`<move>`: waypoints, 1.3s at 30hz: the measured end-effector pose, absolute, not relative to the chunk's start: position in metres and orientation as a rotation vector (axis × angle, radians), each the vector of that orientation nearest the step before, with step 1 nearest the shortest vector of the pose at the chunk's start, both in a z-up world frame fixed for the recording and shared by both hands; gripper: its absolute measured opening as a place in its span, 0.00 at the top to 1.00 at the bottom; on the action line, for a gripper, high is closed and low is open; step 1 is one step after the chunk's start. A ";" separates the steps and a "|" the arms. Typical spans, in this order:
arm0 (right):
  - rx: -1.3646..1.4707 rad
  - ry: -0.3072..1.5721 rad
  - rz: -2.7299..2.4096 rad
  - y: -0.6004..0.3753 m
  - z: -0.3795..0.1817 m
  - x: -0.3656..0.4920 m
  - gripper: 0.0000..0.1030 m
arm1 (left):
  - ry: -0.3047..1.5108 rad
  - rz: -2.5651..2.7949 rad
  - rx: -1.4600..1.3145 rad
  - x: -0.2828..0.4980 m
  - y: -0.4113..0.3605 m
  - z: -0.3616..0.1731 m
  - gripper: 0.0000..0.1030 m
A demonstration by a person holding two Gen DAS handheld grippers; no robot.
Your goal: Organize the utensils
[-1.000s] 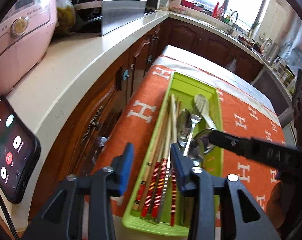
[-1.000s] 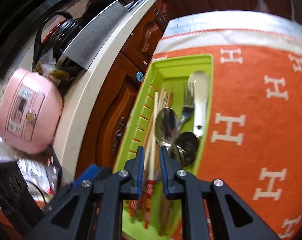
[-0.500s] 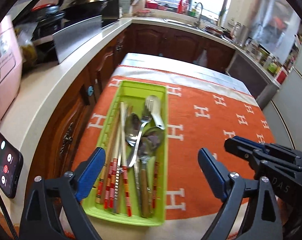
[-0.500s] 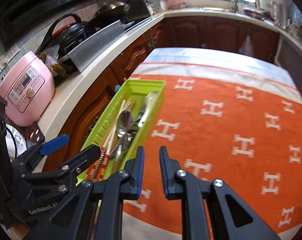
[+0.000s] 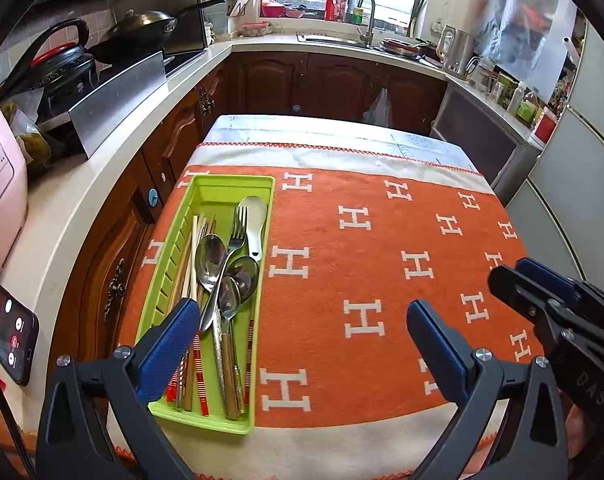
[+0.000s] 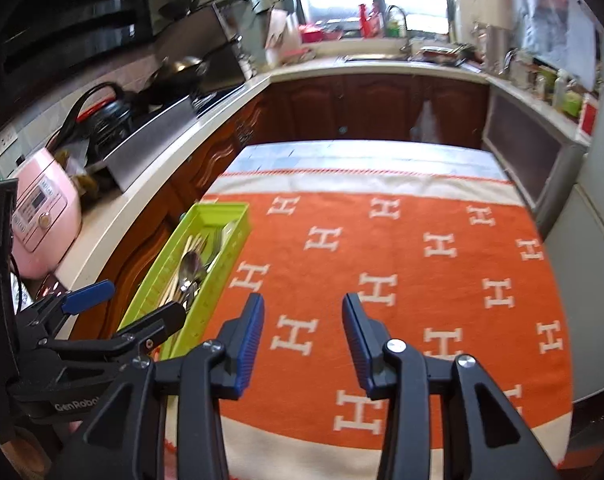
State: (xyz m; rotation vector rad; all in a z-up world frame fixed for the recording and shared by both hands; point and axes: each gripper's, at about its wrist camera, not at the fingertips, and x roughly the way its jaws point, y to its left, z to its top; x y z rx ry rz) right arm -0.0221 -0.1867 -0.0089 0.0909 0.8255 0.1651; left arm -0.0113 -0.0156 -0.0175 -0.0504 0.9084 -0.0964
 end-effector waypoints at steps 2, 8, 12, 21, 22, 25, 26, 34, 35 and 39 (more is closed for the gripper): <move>0.081 0.810 0.157 -0.190 -0.005 -0.025 0.60 | 0.912 -0.090 -0.063 -0.011 -0.020 -0.013 0.01; 0.084 0.803 0.143 -0.202 -0.004 -0.029 0.60 | 0.911 -0.068 -0.062 -0.011 -0.029 -0.008 0.01; 0.105 0.819 0.138 -0.210 -0.008 -0.030 0.60 | 0.915 -0.063 -0.060 -0.013 -0.036 -0.008 0.01; 0.126 0.837 0.127 -0.221 -0.017 -0.029 0.60 | 0.917 -0.055 -0.040 -0.011 -0.052 -0.011 0.01; 0.128 0.838 0.127 -0.222 -0.017 -0.029 0.60 | 0.915 -0.054 -0.037 -0.011 -0.053 -0.011 0.01; 0.134 0.832 0.123 -0.226 -0.018 -0.030 0.60 | 0.912 -0.054 -0.036 -0.011 -0.055 -0.011 0.01; 0.135 0.827 0.122 -0.227 -0.017 -0.031 0.60 | 0.912 -0.051 -0.031 -0.011 -0.057 -0.011 0.01; 0.132 0.823 0.113 -0.231 -0.017 -0.031 0.60 | 0.917 -0.045 -0.022 -0.010 -0.062 -0.013 0.01; 0.131 0.822 0.113 -0.231 -0.017 -0.031 0.60 | 0.917 -0.045 -0.022 -0.009 -0.063 -0.014 0.01; 0.131 0.816 0.110 -0.234 -0.016 -0.032 0.60 | 0.922 -0.044 -0.020 -0.009 -0.065 -0.016 0.01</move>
